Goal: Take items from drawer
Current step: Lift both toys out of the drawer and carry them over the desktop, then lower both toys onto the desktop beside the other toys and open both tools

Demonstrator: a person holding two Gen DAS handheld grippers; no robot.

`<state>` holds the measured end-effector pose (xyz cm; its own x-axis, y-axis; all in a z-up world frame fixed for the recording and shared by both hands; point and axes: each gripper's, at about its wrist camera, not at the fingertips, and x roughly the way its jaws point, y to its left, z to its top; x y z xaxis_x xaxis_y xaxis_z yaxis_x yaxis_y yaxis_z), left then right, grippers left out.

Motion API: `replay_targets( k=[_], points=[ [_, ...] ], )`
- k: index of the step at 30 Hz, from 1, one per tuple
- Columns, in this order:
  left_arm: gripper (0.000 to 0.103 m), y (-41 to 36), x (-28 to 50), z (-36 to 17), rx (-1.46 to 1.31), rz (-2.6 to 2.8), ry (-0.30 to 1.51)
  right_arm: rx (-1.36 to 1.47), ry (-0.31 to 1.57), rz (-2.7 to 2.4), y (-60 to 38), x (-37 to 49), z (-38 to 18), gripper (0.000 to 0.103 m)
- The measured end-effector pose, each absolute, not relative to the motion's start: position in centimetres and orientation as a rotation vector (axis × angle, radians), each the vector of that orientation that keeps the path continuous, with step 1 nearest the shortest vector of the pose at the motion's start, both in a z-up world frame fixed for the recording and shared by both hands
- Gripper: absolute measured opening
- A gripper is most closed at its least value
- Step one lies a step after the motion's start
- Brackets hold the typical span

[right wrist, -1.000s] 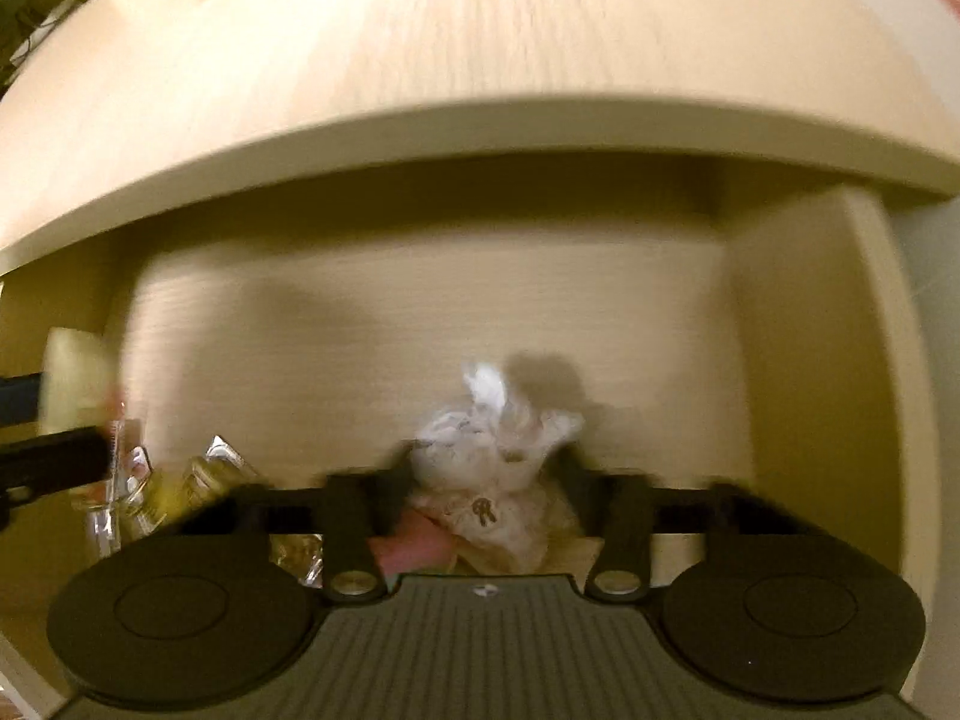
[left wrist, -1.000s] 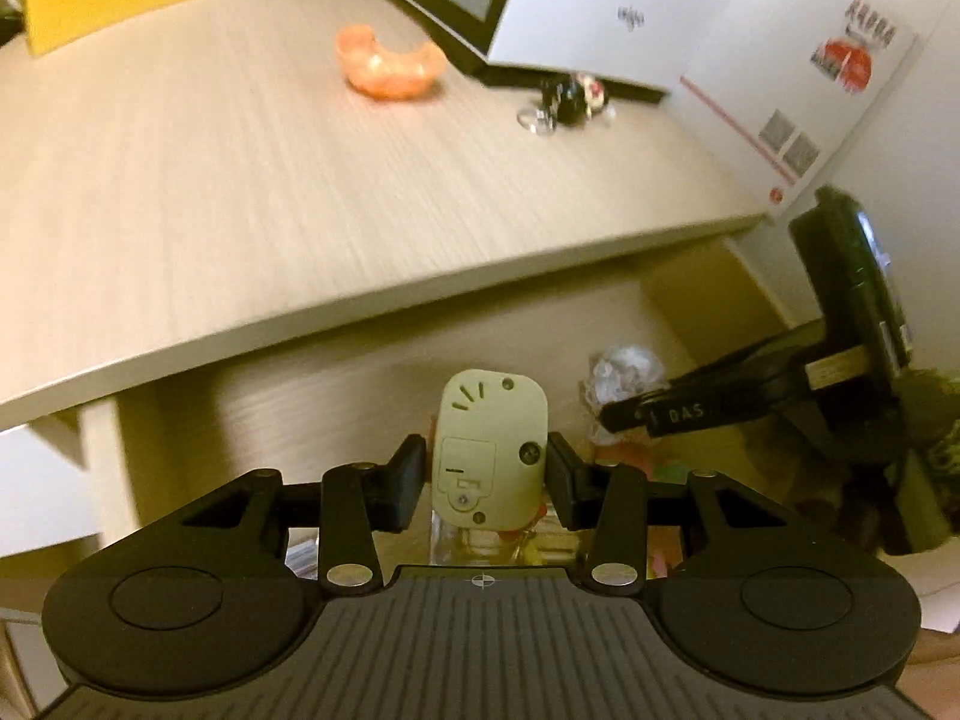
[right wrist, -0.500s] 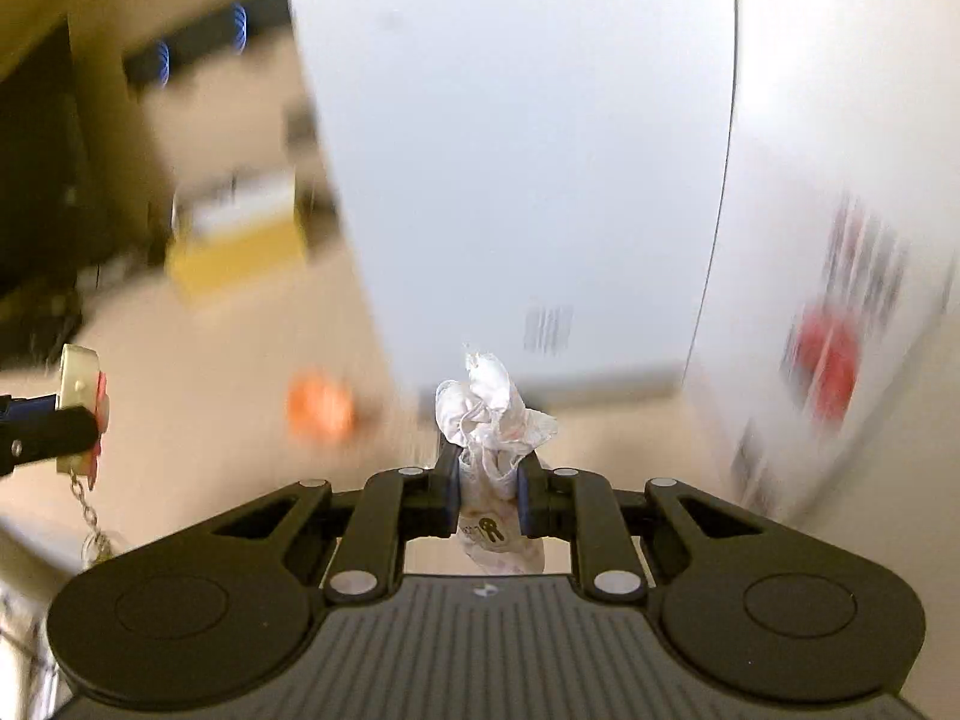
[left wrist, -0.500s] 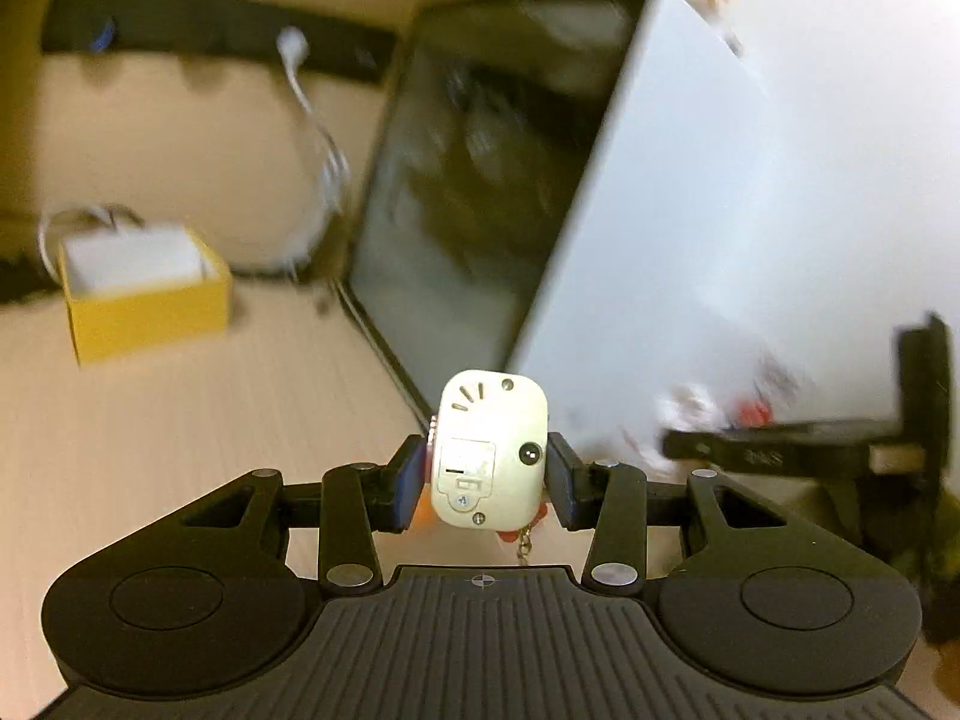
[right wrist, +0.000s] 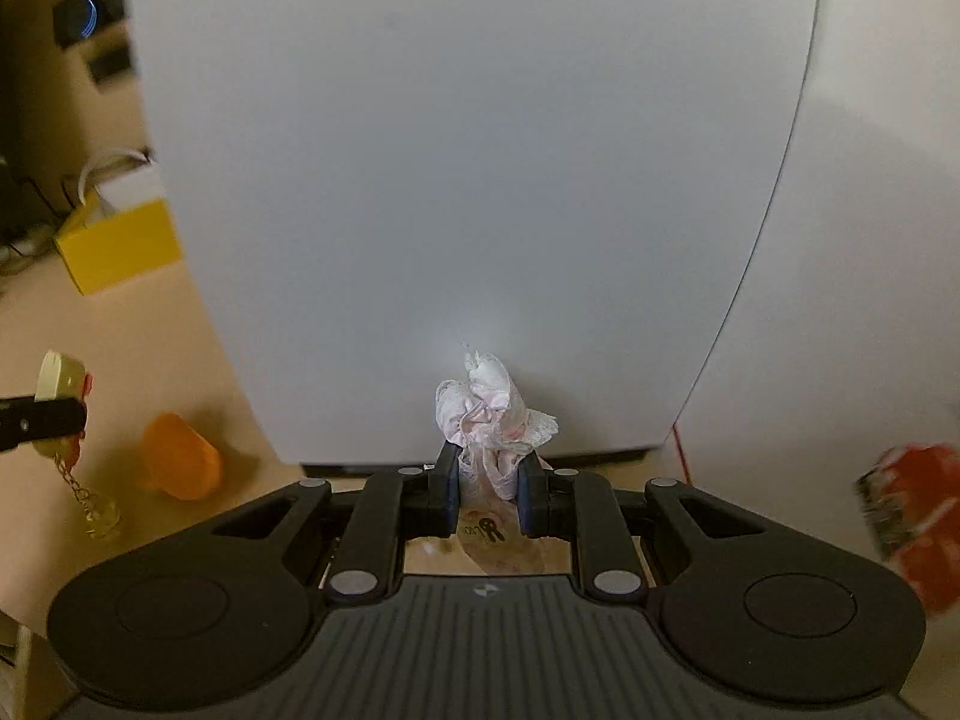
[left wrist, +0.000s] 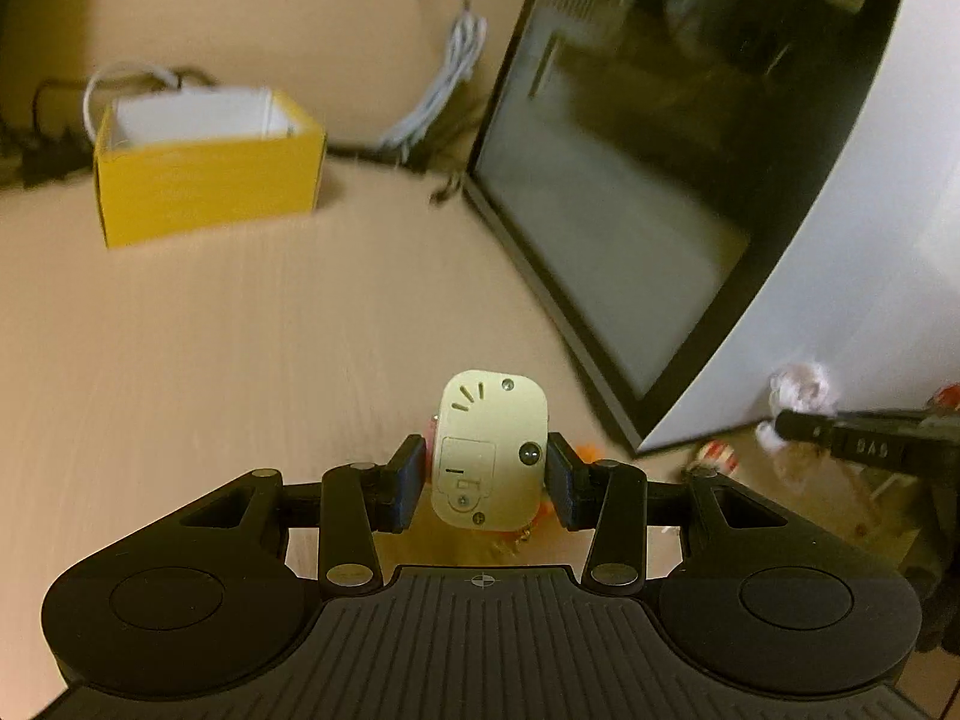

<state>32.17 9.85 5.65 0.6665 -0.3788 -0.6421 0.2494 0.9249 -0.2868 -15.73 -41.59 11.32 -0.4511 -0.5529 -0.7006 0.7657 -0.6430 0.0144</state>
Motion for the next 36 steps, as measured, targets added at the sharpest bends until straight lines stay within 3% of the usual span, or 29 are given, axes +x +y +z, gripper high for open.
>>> replay_targets(
  k=[10, 15, 16, 18, 20, 29, 36],
  points=[
    [0.050, 9.3, 32.8, 2.6, -0.177, -0.384, 0.791, 0.980, 0.443, -2.100, -42.3, -16.2, 7.0, 0.019],
    [0.049, 8.6, 33.0, 2.0, -0.114, -0.386, 0.810, 0.974, 0.457, -2.112, -42.2, -15.9, 6.7, 0.024],
    [0.048, 8.7, 33.0, 2.1, -0.116, -0.384, 0.815, 0.978, 0.458, -2.114, -42.1, -15.8, 6.7, 0.027],
    [0.048, 8.8, 32.8, 2.5, -0.115, -0.385, 0.803, 0.988, 0.456, -2.115, -41.7, -15.7, 6.8, 0.046],
    [0.048, 9.1, 32.5, 3.3, -0.109, -0.389, 0.775, 0.981, 0.444, -2.120, -41.1, -15.4, 7.2, 0.054],
    [0.048, 10.8, 28.4, 8.5, -0.092, -0.383, 0.621, 0.796, 0.374, -2.187, -35.7, -11.5, 12.0, 0.082],
    [0.048, 10.5, 22.6, 8.2, -0.032, -0.528, 0.678, 0.732, 0.367, -2.180, -33.1, -9.3, 14.0, 0.098]
  ],
)
